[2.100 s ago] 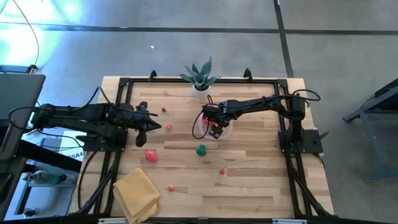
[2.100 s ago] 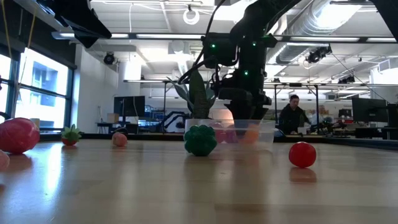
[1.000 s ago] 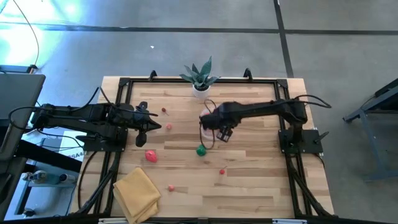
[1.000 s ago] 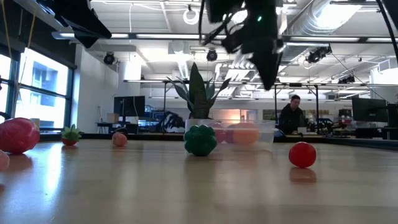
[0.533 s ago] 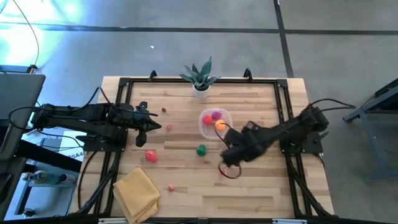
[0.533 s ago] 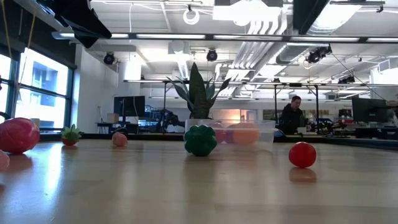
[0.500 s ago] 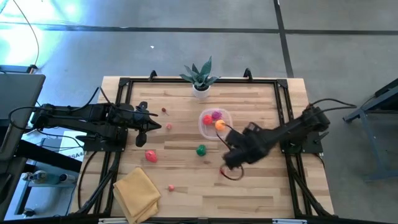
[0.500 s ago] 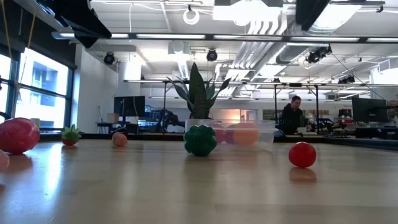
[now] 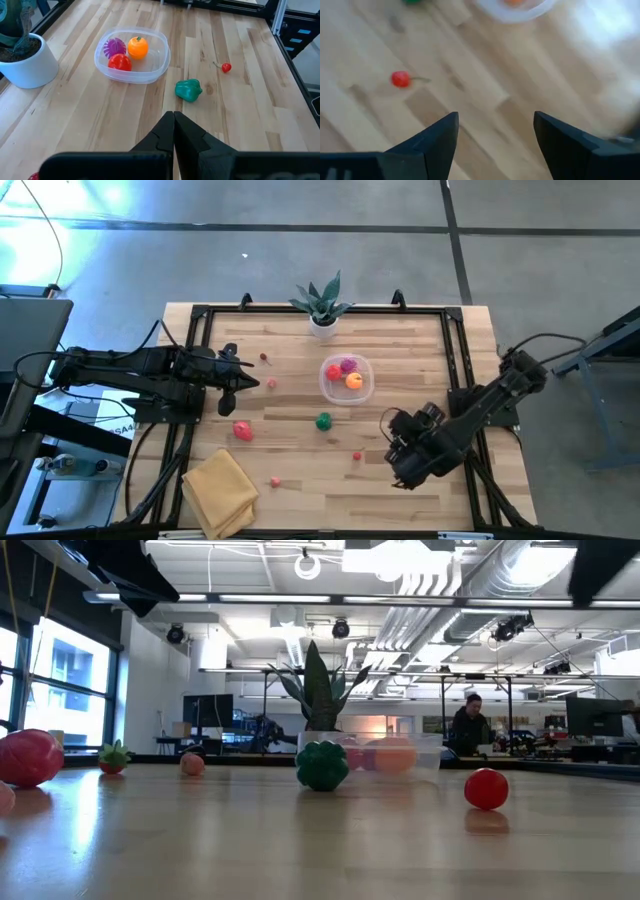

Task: Pick and placing Produce into tupperware
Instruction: Put the bottom red cherry into the transparent container

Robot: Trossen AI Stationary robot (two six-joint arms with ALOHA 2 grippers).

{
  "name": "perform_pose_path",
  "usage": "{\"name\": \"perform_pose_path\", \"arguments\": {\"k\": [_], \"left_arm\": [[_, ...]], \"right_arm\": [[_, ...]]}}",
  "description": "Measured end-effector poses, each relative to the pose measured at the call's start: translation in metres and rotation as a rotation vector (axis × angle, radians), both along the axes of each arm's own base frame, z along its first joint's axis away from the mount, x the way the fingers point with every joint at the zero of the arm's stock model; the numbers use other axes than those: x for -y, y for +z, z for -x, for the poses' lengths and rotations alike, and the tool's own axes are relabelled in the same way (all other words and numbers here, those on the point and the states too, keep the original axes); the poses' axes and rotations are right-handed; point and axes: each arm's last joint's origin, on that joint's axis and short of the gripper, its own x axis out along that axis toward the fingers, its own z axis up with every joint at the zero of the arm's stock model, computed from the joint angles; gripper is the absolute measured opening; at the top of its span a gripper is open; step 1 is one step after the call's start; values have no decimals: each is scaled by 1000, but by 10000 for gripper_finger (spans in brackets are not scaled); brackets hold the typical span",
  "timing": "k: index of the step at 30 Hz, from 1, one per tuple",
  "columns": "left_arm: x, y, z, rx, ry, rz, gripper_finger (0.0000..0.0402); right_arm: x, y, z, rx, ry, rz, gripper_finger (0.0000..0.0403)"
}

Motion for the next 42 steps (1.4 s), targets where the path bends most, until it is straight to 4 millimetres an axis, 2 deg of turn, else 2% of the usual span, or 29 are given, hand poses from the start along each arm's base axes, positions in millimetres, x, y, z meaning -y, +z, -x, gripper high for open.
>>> {"name": "perform_pose_path", "arguments": {"k": [3,8,14,18,23,27,32,36,42], "left_arm": [[0,0,0,0,0,0,1],[0,0,0,0,0,0,1],[0,0,0,0,0,0,1],[0,0,0,0,0,0,1],[0,0,0,0,0,0,1],[0,0,0,0,0,0,1],[0,0,0,0,0,0,1],[0,0,0,0,0,0,1],[0,0,0,0,0,0,1]], "right_arm": [[1,-28,6,113,49,-88,248],[10,-58,9,295,161,-200,248],[30,-79,0,362,316,-138,248],[39,-85,-14,357,523,-21,248],[40,-85,-28,364,791,53,248],[35,-83,-35,372,858,48,248],[28,-95,-44,321,887,-3,242],[20,-109,-56,256,941,-5,218],[12,-119,-70,190,996,23,191]]}}
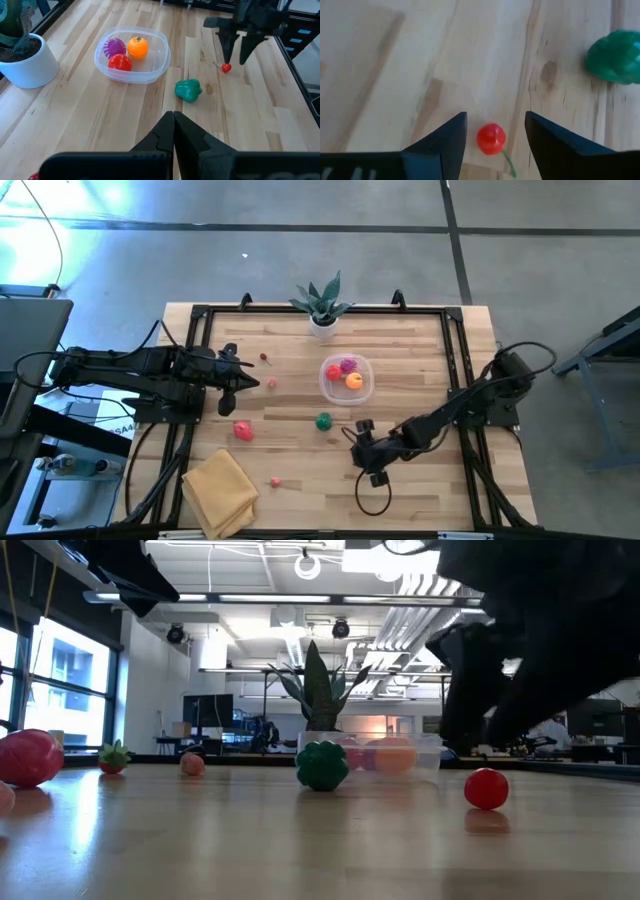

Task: Pick and placing Produce into tupperware
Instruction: Put the bottom red cherry into the transparent container

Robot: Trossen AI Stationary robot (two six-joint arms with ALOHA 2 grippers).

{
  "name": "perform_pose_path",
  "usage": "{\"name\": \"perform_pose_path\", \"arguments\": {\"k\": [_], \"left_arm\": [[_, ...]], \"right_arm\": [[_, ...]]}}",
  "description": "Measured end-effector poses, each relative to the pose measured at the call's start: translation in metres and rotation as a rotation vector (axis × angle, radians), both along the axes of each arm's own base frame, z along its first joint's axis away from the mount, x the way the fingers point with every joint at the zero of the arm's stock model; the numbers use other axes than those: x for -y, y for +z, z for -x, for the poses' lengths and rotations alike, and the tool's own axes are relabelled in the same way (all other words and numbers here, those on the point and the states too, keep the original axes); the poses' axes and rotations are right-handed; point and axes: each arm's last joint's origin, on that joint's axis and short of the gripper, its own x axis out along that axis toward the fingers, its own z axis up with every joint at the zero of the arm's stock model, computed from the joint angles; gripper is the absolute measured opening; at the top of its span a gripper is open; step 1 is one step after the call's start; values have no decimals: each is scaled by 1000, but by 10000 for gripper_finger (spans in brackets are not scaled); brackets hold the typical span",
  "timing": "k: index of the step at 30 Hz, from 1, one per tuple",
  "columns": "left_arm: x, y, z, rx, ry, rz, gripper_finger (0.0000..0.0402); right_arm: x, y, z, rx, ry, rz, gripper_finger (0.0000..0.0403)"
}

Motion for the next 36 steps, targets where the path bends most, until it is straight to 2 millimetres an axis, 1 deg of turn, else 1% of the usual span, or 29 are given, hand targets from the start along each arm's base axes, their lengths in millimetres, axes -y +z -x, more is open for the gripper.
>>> {"name": "perform_pose_path", "arguments": {"k": [3,7,12,19,31,36], "left_arm": [[0,0,0,-1,0,0,1],[0,0,0,0,0,0,1],[0,0,0,0,0,0,1],[0,0,0,-1,0,0,1],[0,0,0,0,0,0,1],[0,0,0,0,0,0,1]], "right_arm": [[0,-2,-3,-23,4,18,190],[4,-13,-4,-93,8,20,190],[8,-21,-7,-125,3,11,190],[10,-21,-8,-139,-19,-18,190],[9,-29,-9,-168,-51,-51,190],[9,-28,-9,-158,-54,-47,178]]}}
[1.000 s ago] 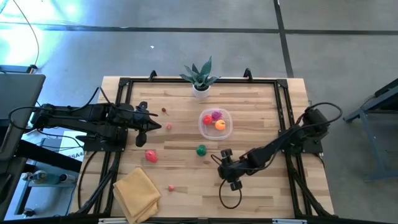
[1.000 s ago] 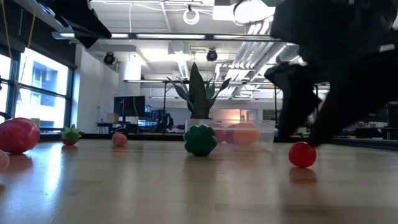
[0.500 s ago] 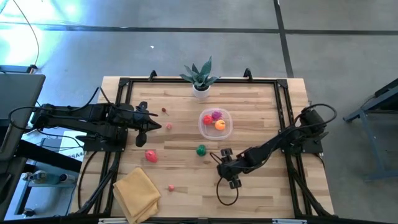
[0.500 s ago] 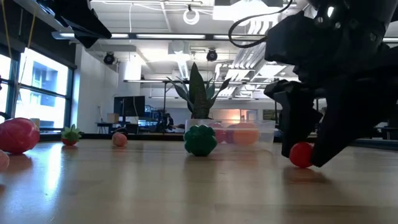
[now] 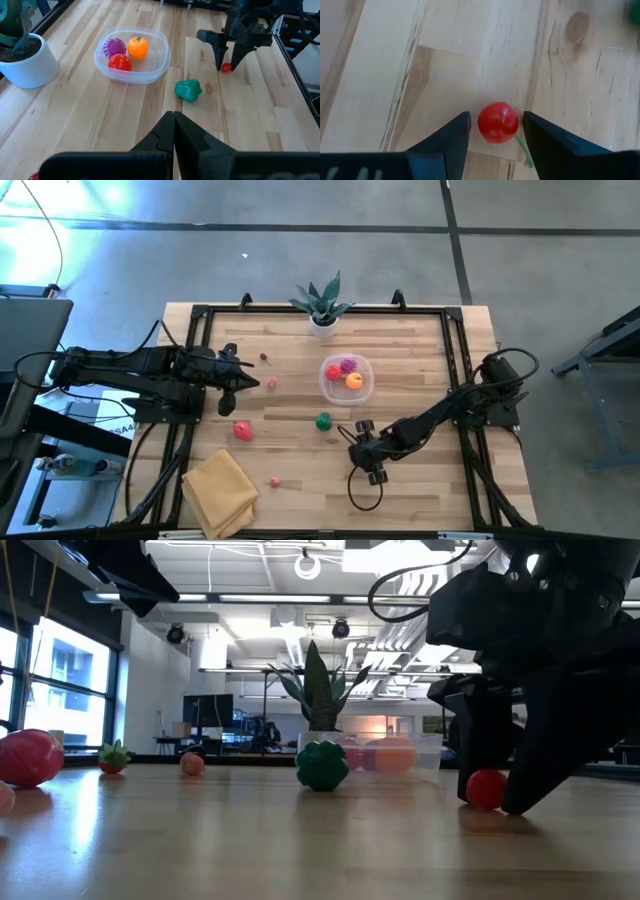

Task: Pick and placing Produce into tupperware
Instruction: Put the bottom red cherry into the transparent container

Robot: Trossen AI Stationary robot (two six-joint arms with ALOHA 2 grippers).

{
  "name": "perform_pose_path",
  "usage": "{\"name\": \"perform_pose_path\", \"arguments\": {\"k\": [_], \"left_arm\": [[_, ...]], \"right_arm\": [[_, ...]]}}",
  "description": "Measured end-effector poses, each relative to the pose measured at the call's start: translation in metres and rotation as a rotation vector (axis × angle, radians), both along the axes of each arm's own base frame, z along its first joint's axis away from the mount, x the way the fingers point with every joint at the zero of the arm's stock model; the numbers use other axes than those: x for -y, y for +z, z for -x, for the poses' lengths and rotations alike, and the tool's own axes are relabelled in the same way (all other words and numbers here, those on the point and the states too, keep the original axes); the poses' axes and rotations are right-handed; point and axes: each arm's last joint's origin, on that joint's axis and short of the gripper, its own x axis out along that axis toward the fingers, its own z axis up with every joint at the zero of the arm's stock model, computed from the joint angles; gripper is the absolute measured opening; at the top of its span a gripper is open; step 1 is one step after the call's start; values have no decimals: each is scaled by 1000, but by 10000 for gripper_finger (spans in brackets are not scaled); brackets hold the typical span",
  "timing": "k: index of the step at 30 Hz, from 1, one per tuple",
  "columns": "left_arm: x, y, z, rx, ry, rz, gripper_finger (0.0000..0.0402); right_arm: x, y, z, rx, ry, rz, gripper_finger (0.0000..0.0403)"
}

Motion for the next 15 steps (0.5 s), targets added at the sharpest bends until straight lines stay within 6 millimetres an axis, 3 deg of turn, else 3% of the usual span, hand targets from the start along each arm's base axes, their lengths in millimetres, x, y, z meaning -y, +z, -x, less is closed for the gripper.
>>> {"name": "perform_pose_path", "arguments": {"k": [8,15], "left_arm": [[0,0,0,0,0,0,1],[0,0,0,0,0,0,1]], "right_arm": [[0,0,0,0,3,-9,145],[-1,0,-1,16,2,-16,139]]}}
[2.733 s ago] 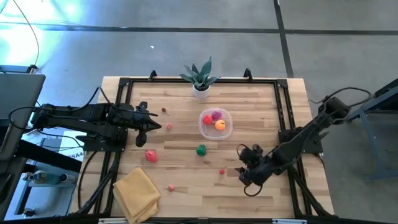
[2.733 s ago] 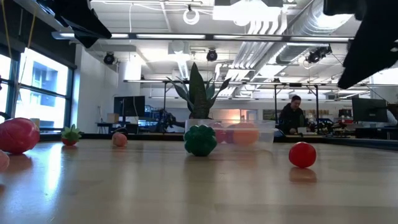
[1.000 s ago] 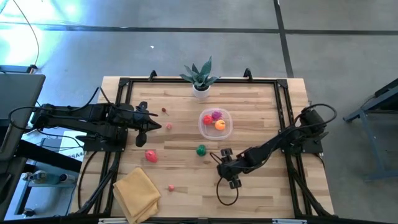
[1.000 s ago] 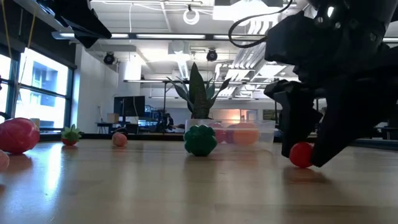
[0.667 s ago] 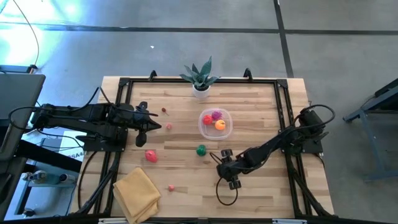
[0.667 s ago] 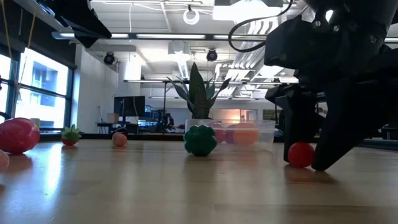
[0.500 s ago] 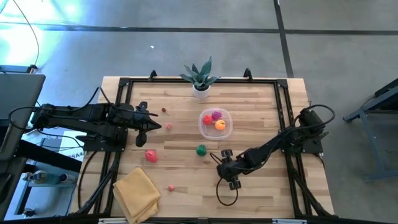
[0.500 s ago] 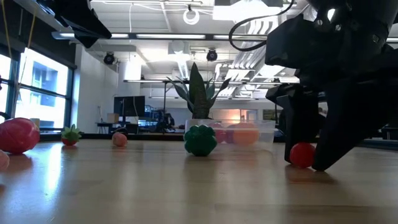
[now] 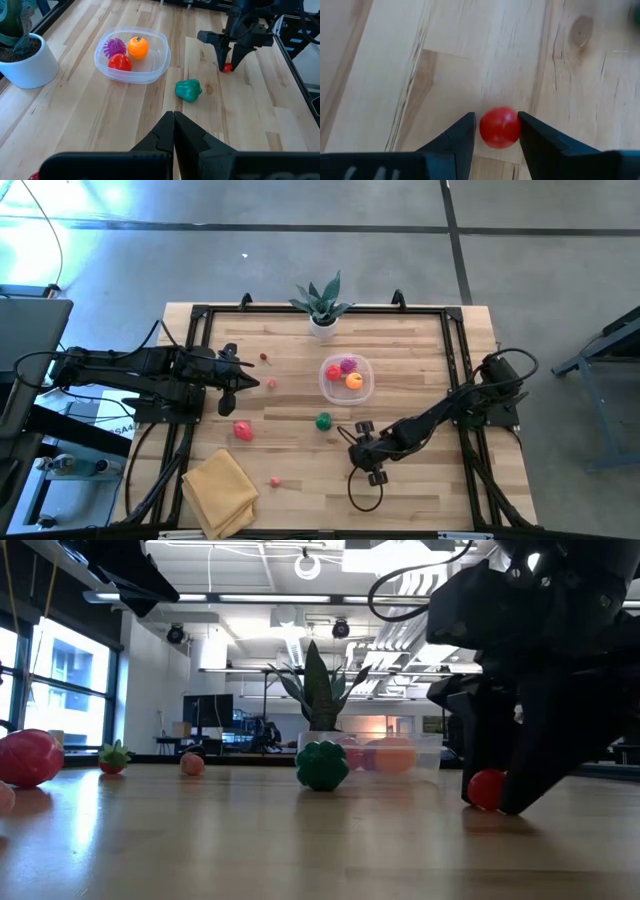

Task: Pick and placing Produce into tupperware
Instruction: Put the bottom red cherry into the transparent container

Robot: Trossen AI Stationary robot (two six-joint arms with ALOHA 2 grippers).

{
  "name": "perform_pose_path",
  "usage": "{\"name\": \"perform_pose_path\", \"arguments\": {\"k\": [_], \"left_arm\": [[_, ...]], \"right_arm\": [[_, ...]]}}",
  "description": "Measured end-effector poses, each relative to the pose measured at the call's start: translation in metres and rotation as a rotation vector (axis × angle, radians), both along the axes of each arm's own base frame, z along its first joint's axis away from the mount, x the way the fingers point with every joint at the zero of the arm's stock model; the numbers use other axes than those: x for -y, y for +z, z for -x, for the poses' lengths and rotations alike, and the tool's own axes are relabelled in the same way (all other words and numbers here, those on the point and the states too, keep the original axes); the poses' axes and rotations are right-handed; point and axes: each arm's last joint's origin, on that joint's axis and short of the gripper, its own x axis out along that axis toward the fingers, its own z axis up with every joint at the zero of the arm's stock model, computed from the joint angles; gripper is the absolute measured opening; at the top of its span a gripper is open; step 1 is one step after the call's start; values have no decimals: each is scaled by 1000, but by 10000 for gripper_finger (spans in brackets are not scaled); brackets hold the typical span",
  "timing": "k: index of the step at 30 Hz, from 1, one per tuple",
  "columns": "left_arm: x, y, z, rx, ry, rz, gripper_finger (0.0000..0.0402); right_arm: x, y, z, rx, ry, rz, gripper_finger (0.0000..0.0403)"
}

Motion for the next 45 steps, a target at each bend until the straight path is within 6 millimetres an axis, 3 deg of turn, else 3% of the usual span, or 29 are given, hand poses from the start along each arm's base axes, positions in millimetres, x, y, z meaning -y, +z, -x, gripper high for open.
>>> {"name": "perform_pose_path", "arguments": {"k": [16,26,35,40,45], "left_arm": [[0,0,0,0,0,0,1],[0,0,0,0,0,0,1],[0,0,0,0,0,0,1],[0,0,0,0,0,0,1],[0,0,0,0,0,0,1]], "right_arm": [[0,0,-1,3,-42,-8,137],[1,0,0,-10,-58,-16,103],[0,4,-3,10,-59,-5,100],[-4,40,-17,110,-38,22,99],[5,94,-28,159,-110,151,99]]}}
